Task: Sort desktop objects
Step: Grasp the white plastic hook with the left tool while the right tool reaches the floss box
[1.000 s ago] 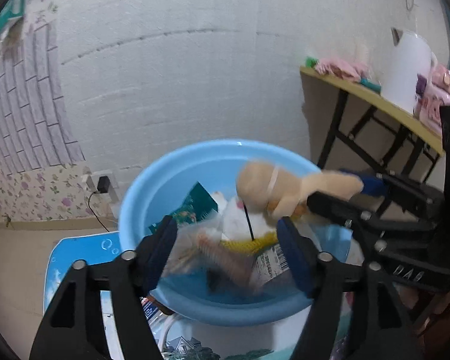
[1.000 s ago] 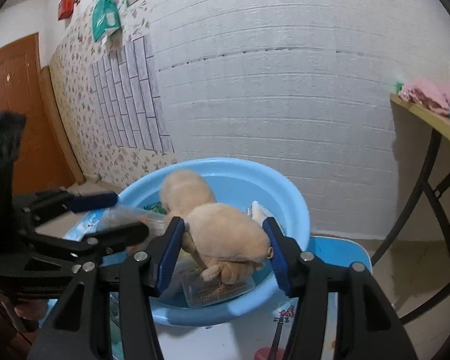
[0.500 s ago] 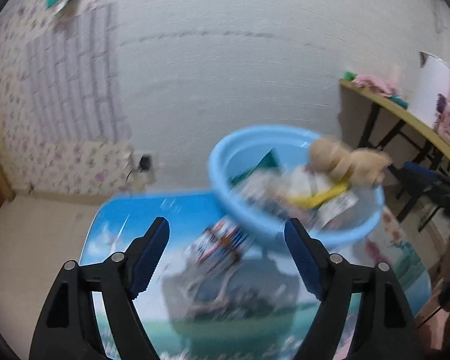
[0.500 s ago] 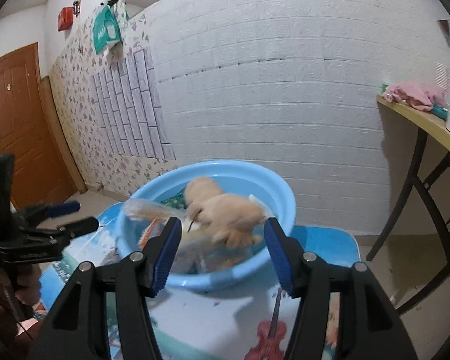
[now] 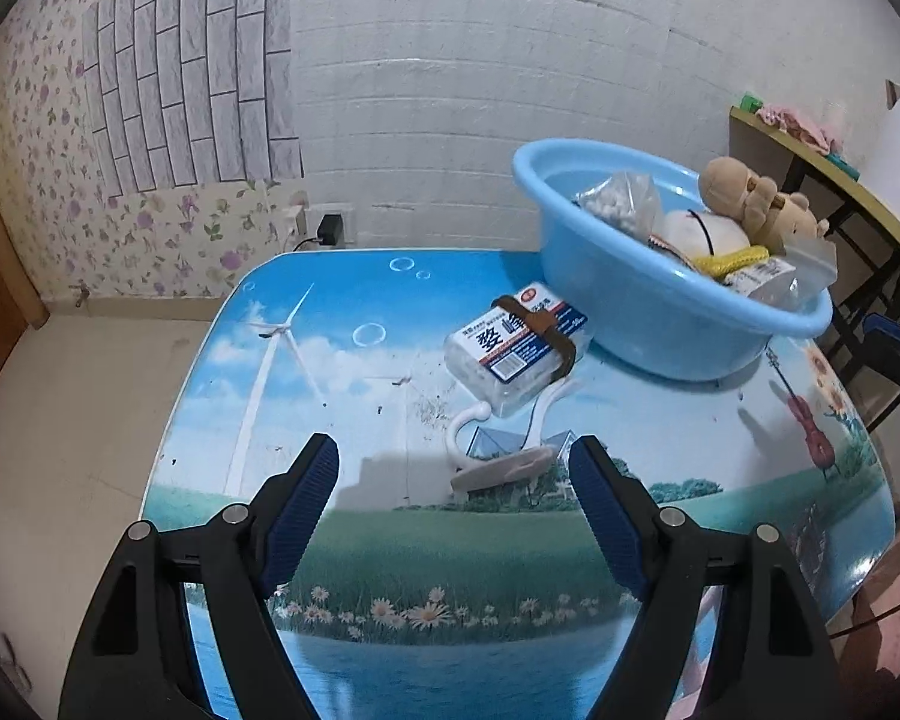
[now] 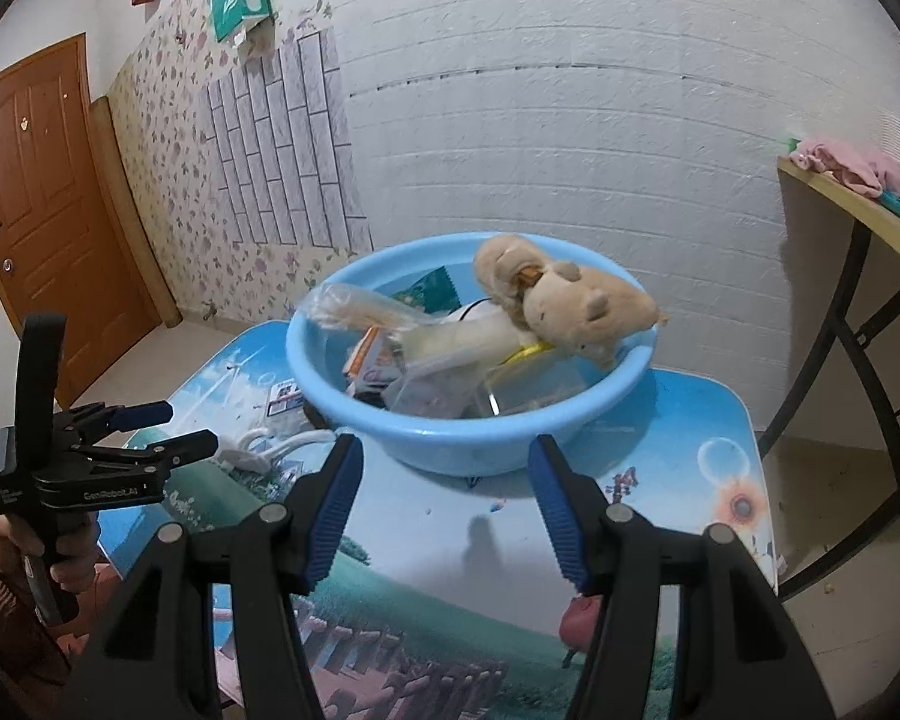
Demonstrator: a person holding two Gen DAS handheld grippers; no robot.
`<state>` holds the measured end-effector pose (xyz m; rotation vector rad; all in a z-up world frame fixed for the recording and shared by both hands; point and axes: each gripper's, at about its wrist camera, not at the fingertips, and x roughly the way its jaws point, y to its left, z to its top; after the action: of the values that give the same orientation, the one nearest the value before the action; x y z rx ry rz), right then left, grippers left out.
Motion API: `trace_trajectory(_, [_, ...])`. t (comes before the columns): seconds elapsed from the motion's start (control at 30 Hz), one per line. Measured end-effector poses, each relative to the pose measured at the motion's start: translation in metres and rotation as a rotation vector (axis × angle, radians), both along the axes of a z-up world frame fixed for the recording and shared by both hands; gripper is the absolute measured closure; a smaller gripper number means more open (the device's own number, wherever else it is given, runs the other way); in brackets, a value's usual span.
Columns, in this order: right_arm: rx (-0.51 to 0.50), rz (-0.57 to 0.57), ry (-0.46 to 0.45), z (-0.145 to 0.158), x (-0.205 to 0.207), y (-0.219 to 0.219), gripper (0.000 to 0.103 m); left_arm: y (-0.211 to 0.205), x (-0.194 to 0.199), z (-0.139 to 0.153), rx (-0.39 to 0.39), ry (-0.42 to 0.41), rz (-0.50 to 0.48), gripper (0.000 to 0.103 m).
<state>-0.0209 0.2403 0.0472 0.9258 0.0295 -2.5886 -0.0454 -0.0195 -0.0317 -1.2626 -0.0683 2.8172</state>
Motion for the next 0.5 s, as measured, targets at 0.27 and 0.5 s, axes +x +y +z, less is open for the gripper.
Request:
trace_trajectory(0.27, [0.010,-0.005,-0.027,-0.001,0.000,-0.002,0.046,0.002,0.002,0.001,0.016,-0.020,0.000,0.024])
trace_trajectory(0.5, [-0.008,0.015,-0.056,-0.011,0.003,-0.008,0.046,0.007,0.003,-0.007,0.012,-0.034,-0.012,0.024])
